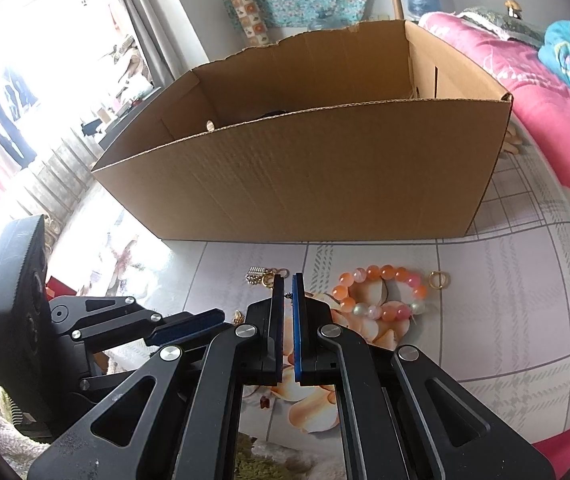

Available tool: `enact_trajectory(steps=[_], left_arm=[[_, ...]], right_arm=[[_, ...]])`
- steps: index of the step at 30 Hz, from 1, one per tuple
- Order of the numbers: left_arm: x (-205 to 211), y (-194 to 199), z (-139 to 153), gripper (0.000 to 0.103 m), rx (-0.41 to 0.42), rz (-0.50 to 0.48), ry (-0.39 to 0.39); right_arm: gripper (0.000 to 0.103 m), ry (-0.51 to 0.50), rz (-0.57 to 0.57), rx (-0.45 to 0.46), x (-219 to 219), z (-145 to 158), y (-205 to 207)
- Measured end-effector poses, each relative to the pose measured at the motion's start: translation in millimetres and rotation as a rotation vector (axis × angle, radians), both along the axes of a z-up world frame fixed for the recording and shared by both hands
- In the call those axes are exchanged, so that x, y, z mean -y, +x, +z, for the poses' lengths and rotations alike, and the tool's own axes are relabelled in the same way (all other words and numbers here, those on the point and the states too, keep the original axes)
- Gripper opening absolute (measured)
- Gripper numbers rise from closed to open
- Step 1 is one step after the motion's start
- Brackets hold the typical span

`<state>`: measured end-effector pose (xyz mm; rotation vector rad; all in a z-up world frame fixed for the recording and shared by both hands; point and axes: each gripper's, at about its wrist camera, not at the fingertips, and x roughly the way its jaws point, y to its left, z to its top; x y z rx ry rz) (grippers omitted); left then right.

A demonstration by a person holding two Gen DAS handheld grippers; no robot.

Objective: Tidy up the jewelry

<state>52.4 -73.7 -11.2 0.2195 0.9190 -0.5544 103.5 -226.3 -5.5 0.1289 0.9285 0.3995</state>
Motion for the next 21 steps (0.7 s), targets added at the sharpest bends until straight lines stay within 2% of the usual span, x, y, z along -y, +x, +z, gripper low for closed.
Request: enact_trajectory(steps=[3, 8, 10, 11, 13, 21], left_arm=[[0.8, 1.1, -1.8, 0.015, -0.009, 0.003, 0.006], [3.8, -0.4, -2.2, 0.016, 0.009, -0.003, 0.024], [6.4, -0.9, -2.5, 0.012, 0.021, -0.003, 0.044], [8.5, -0.7, -3.0, 0.006, 0.034, 0.0, 0.064], [9.4, 1.7, -3.1, 0.001, 0.034, -0.003, 0.064], [8.2, 3.2, -3.4, 0.0, 0.038, -0.009, 0.055]], right_arm=[[0.002, 0.005, -0.001, 0.0, 2.6, -0.4, 0.3], [0.002, 0.008, -0.004, -0.004, 6.7, -2.2, 2.3], [0.002, 0.01, -0.007, -0.006, 8.1, -2.8, 3.3], [0.002, 0.012, -0.009, -0.007, 8.6, -3.1, 3.8], [0.002, 0.014, -0.01, -0.008, 9.1, -3.2, 4.1], [0.002, 0.019, -0.012, -0.006, 12.2, -1.9, 4.5]])
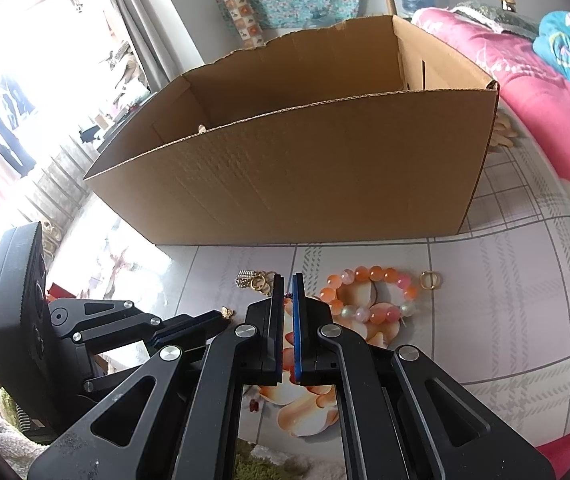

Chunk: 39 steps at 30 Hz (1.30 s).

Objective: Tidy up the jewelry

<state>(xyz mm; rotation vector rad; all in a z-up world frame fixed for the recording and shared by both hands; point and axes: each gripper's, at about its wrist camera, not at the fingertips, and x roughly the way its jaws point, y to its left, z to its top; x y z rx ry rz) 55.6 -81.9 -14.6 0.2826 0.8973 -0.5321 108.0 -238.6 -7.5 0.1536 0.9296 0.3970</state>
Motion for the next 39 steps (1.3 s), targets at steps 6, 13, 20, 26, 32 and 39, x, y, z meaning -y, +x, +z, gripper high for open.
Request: enact_trajectory(steps=[6, 13, 20, 26, 32, 39], left_arm=[[-7.8, -2.9, 2.8, 0.0, 0.006, 0.003, -0.02], [-20.1, -9.8, 9.4, 0.0, 0.024, 0.005, -0.052], [-20.8, -10.1, 12.0, 0.005, 0.037, -0.058, -0.052], [-21.8, -0.2, 14.9, 0.033, 0.08, -0.18, -0.02], [-23.0, 19.9, 5.8, 0.033, 0.004, -0.294, -0.021], [-19.0, 24.3, 7.6, 0.033, -0.038, -0.411, -0.034]], right_arm=[[0.002, -0.001, 0.0, 0.003, 0.6, 1.6, -1.2], [0.002, -0.002, 0.008, 0.007, -1.9, 4.4, -2.3], [0.002, -0.004, 0.02, 0.008, -4.3, 6.2, -2.7], [0.002, 0.009, 0.013, 0.008, -6.2, 6.7, -1.1], [0.002, 0.016, -0.011, 0.004, -6.9, 5.7, 1.2], [0.003, 0.029, -0.026, -0.007, -3.2, 3.2, 5.8]])
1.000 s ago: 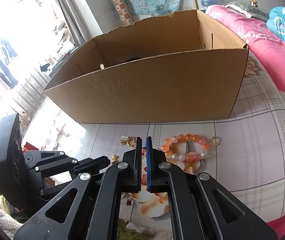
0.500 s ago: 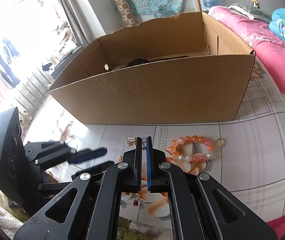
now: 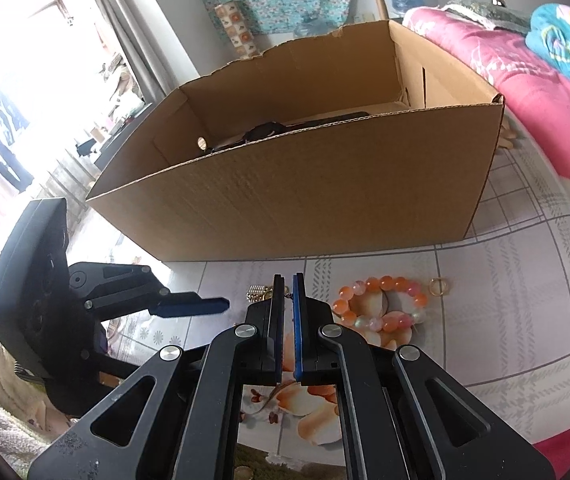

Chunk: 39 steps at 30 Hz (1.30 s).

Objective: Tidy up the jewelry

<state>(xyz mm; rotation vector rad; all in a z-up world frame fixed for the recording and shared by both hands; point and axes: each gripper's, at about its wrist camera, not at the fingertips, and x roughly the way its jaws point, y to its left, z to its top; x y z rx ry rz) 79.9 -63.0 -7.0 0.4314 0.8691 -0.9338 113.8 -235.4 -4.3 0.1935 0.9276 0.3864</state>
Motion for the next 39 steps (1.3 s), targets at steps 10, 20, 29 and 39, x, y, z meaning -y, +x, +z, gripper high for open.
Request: enact_trajectory(steps=[10, 20, 29, 39], left_arm=[[3.4, -0.1, -6.4, 0.012, 0.04, -0.063, 0.062], [9.5, -11.3, -5.8, 0.011, 0.066, -0.067, 0.071], [0.7, -17.6, 3.2, 0.011, 0.057, -0.018, 0.036], [-26.4, -10.8, 92.6, 0.011, 0.114, 0.064, -0.184]], right_arm=[[0.003, 0.006, -0.002, -0.006, -4.5, -0.7, 6.1], [0.003, 0.016, -0.006, 0.0, -0.5, 1.4, 3.5], [0.003, 0.027, -0.006, 0.023, 5.8, 11.3, -2.6], [0.003, 0.121, 0.069, 0.14, 10.2, 76.9, -1.7]])
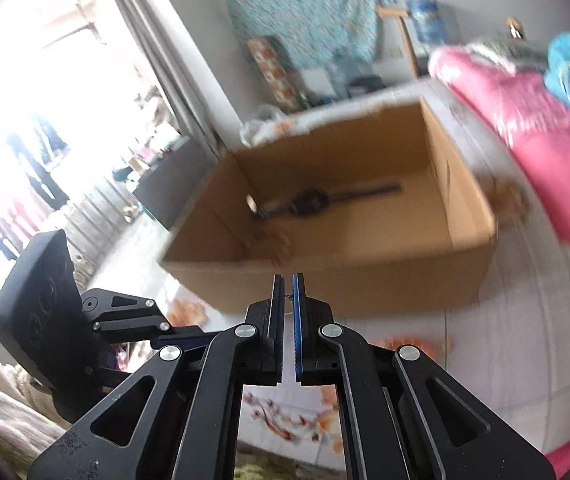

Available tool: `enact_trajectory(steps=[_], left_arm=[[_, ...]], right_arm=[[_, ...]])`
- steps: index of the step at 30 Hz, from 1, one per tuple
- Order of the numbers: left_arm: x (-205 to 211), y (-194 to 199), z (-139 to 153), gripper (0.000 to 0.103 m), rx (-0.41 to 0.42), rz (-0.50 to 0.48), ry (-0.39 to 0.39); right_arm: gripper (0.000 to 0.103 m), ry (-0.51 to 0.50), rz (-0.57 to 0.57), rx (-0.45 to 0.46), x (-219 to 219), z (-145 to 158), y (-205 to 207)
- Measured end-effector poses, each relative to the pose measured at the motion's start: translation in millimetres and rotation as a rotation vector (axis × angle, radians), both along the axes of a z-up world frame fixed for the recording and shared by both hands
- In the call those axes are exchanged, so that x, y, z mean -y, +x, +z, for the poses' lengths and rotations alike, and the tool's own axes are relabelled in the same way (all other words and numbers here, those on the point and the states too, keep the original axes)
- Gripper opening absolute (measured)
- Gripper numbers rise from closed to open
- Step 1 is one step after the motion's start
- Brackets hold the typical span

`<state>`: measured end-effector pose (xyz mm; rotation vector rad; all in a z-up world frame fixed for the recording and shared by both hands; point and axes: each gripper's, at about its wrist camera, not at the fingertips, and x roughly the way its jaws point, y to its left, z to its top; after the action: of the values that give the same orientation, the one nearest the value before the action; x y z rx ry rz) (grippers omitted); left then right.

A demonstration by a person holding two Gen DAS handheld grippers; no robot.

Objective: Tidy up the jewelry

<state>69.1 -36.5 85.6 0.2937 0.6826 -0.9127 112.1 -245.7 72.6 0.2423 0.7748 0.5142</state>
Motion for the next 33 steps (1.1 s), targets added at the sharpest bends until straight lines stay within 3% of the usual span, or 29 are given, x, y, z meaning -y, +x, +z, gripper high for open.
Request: enact_trajectory(steps=[5, 7, 10, 12, 15, 16, 17, 21, 33], left_arm=[[-9.8, 37.6, 27.9, 0.011, -0.018, 0.109, -0.069], [-9.2, 57.5, 25.1, 0.011, -0.032, 0.171, -0.036], [-12.5, 98.1, 10.6, 0.011, -0.157, 0.252, -0.044], [-13.8, 112.5, 2.9, 0.011, -0.184, 0.294, -0.035], [-16.2, 127.1, -4.7, 0.011, -0.224, 0.332, -0.047], [-17.8, 131.9, -6.1, 0.011, -0.238, 0.343, -0.055], [-16.1, 133.1, -7.1, 0.014, -0.249, 0.347, -0.061], [-22.4, 130.4, -3.4, 0.034, -0.252, 0.361, -0.106], [-43.5, 109.3, 14.8, 0.043, -0.179, 0.395, -0.145]], right_arm=[[0.003, 0.012, 0.038, 0.069, -5.0, 27.4, 25.5], [0.003, -0.004, 0.044, 0.074, -8.2, 30.1, 38.8], [0.003, -0.016, 0.052, 0.058, -11.9, 24.8, 58.3], [0.003, -0.031, 0.048, 0.042, -14.4, 20.8, 71.2], [0.01, -0.035, 0.044, 0.007, -14.2, 12.4, 90.3], [0.02, -0.033, 0.042, 0.001, -14.2, 12.2, 91.7], [0.025, -0.029, 0.039, -0.006, -12.5, 11.6, 94.0], [0.03, -0.013, 0.024, 0.013, -3.0, 15.1, 89.9], [0.034, 0.016, -0.035, 0.054, 27.8, 28.3, 61.5]])
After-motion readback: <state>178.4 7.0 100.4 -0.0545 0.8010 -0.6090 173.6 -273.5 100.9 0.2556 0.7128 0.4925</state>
